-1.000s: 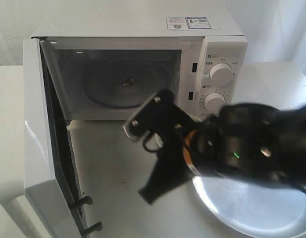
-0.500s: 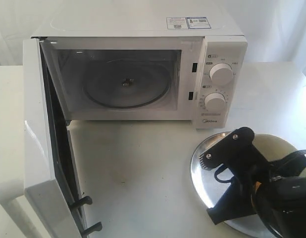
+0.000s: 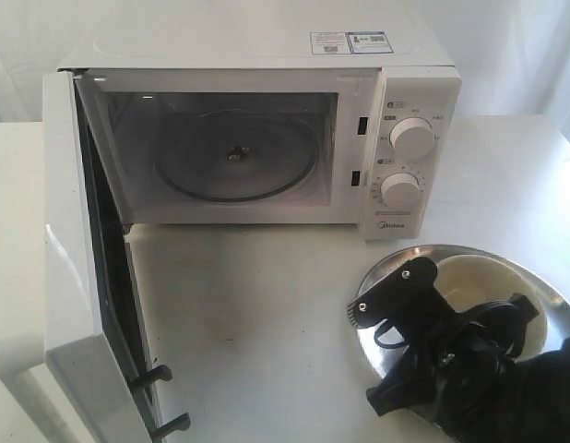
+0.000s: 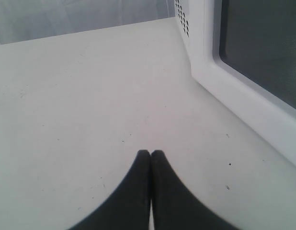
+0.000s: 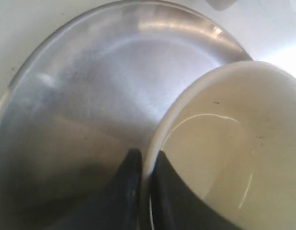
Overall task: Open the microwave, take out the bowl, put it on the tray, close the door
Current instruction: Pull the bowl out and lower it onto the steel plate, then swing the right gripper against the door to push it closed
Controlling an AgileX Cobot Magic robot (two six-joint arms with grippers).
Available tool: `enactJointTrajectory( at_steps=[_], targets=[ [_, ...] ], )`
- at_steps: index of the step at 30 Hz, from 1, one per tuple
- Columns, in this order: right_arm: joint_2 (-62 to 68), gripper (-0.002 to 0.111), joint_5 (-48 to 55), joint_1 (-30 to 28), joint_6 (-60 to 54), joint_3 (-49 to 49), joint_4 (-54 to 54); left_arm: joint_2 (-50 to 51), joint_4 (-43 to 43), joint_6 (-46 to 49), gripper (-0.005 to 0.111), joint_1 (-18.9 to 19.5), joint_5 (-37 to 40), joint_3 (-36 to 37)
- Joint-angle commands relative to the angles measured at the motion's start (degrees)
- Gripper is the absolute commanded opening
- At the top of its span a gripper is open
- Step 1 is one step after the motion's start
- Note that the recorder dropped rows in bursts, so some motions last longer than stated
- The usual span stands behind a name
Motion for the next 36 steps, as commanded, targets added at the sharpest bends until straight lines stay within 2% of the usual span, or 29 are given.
enactJointTrajectory(
  at_steps=[1,3,4,7,12,15,18,23,27,30,33,35,36],
  targets=[
    [-0.07,0.047,-0.04,0.11,2.13,0.32,-2.06,-0.12,-0.21,-0.33,0.000,-0.05,-0.07,0.19],
    [-0.07,0.065,-0.07,0.11,2.42,0.32,-2.11,-0.12,-0.21,-0.33,0.000,-0.05,-0.07,0.19],
    [-0.31,0.064,0.71,0.22,3.54,0.32,-3.24,-0.12,-0.21,-0.33,0.000,-0.05,-0.07,0.19],
    [-4.18,0.047,4.21,4.28,12.83,0.90,-8.84,-0.12,-0.21,-0.33,0.000,-0.05,-0.07,0.19],
    [-14.62,0.003,7.21,14.78,10.73,0.65,-8.84,-0.12,-0.21,-0.33,0.000,-0.05,-0.07,0.19],
    [-21.12,0.000,9.72,19.91,7.20,-0.84,-8.84,-0.12,-0.21,-0.33,0.000,-0.05,-0.07,0.19],
    [-26.97,0.000,7.83,22.78,0.04,-5.14,-8.84,-0.12,-0.21,-0.33,0.000,-0.05,-0.07,0.19],
    [-28.69,0.000,-6.09,23.31,-15.88,-21.31,-8.84,-0.12,-0.21,-0.33,0.000,-0.05,-0.07,0.19],
    [-23.91,0.000,-25.75,22.95,-25.38,-34.58,-8.84,-0.12,-0.21,-0.33,0.000,-0.05,-0.07,0.19],
    [-20.07,0.000,-38.80,21.02,-29.01,-37.83,-8.84,-0.12,-0.21,-0.33,0.000,-0.05,-0.07,0.19],
    [-14.70,0.000,-56.23,18.96,-39.64,-38.71,-8.84,-0.12,-0.21,-0.33,0.000,-0.05,-0.07,0.19],
    [-11.22,0.000,-61.62,17.93,-43.47,-38.71,-8.84,-0.12,-0.21,-0.33,0.000,-0.05,-0.07,0.19],
    [-10.04,0.000,-60.44,17.88,-43.57,-38.71,-8.84,-0.12,-0.21,-0.33,0.000,-0.05,-0.07,0.19]
  ],
)
